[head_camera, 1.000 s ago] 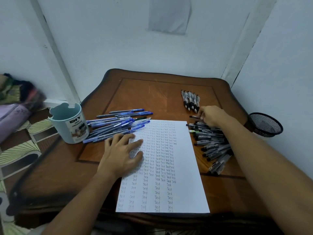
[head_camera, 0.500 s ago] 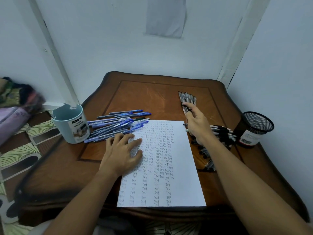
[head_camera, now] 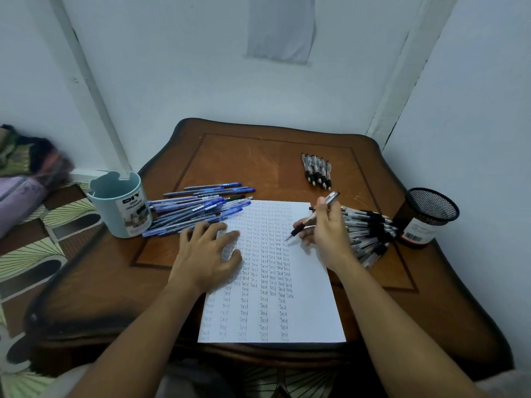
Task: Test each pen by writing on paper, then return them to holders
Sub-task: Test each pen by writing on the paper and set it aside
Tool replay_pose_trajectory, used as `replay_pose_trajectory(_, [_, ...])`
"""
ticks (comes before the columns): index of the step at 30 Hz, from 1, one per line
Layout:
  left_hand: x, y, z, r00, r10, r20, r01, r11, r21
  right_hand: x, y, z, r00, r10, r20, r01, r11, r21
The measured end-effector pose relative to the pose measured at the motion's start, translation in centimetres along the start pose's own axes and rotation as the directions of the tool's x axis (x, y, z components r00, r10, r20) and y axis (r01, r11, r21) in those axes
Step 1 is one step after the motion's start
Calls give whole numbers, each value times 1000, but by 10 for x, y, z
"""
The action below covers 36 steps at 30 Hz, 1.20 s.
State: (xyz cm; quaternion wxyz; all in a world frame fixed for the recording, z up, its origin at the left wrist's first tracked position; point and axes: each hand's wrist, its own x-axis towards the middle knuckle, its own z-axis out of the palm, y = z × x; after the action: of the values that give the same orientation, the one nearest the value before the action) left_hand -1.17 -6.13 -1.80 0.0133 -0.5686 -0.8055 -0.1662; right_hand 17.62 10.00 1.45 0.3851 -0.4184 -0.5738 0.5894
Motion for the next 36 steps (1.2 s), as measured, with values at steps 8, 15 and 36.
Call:
replay_pose_trajectory(8, [-1,-1,1,1000,-9,4,9,1000,8,-15,17,-1,997,-52,60,55,998,-41])
replay_pose_trajectory(15, [0,-1,1,1000,-9,-2,9,1000,12,-14,26,-5,992,-56,115,71,989,-128])
replay_pose_trajectory(36, [-3,0,3,1000,-2,2,2,998,60,-17,26,-1,991,-111,76,126,964,-232])
